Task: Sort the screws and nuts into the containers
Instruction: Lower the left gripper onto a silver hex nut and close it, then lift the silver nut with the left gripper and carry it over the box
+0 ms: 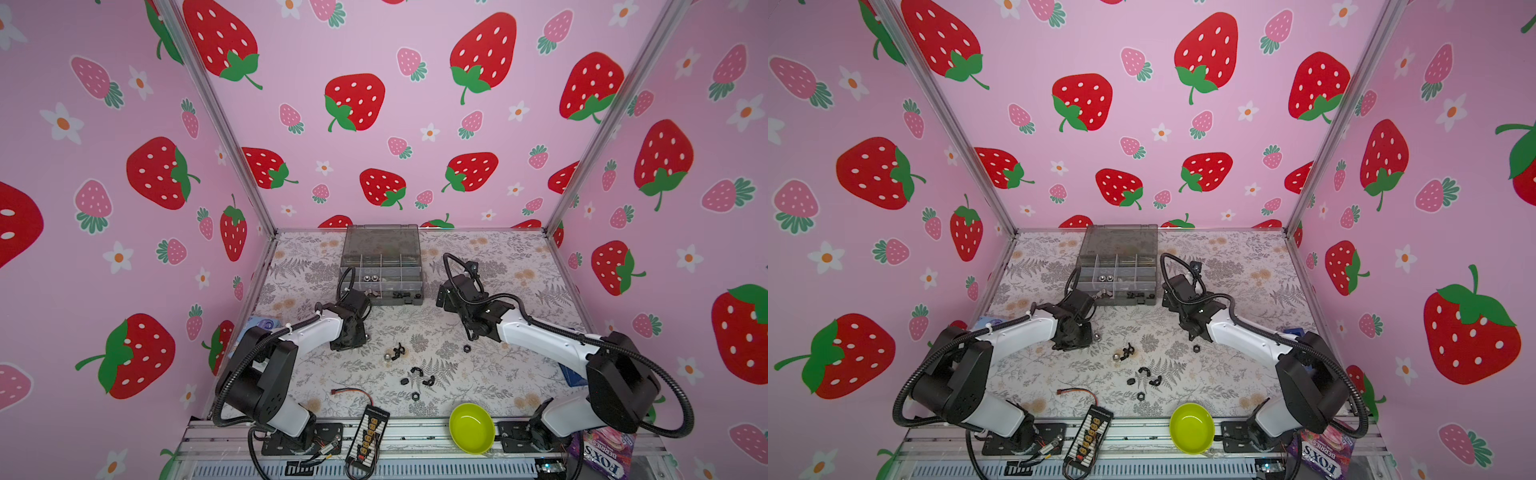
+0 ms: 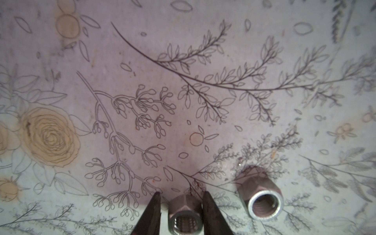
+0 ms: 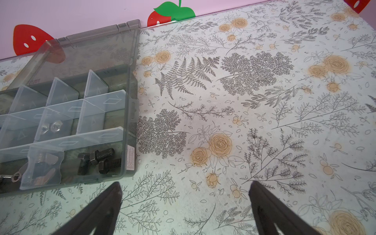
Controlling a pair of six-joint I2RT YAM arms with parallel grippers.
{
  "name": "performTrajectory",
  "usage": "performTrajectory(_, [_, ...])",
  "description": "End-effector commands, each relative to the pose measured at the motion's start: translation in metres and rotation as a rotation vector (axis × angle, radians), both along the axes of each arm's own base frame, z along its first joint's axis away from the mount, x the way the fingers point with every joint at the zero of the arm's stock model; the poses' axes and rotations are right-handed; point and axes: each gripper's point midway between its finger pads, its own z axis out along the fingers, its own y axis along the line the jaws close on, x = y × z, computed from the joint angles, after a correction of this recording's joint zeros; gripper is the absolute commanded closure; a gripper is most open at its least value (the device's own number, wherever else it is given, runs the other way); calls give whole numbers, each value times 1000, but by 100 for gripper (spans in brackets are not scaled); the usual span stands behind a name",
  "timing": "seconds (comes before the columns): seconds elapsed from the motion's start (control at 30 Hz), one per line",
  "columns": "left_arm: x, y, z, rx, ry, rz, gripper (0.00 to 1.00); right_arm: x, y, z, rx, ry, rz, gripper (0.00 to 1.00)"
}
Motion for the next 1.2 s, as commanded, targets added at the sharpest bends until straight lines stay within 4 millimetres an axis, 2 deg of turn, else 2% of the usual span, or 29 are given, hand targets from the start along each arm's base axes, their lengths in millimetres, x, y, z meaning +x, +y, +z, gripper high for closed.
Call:
performTrajectory(0.0, [-32, -2, -19, -30, 142, -12, 64, 4, 0, 3, 7, -2, -22, 0])
performTrajectory(0.23, [-39, -9, -22, -75, 162, -21, 64, 5, 1, 4, 11, -4, -20, 0])
performTrajectory(0.5, [-42, 4, -24, -11, 180, 25, 64, 4, 1, 1, 10, 1, -19, 0])
performTrajectory(0.67, [-43, 13, -25, 43, 196, 54, 68, 4, 0, 2, 6, -1, -23, 0])
performTrajectory(0.83, [-46, 14, -28, 54, 218, 53, 69, 3, -2, 3, 3, -4, -26, 0])
performTrajectory(0.97, [-46, 13, -25, 45, 213, 55, 76, 3, -3, 1, -1, -2, -30, 0])
performTrajectory(1.17, [-38, 9, -15, 21, 168, 62, 76, 2, -4, -1, -4, 1, -32, 0])
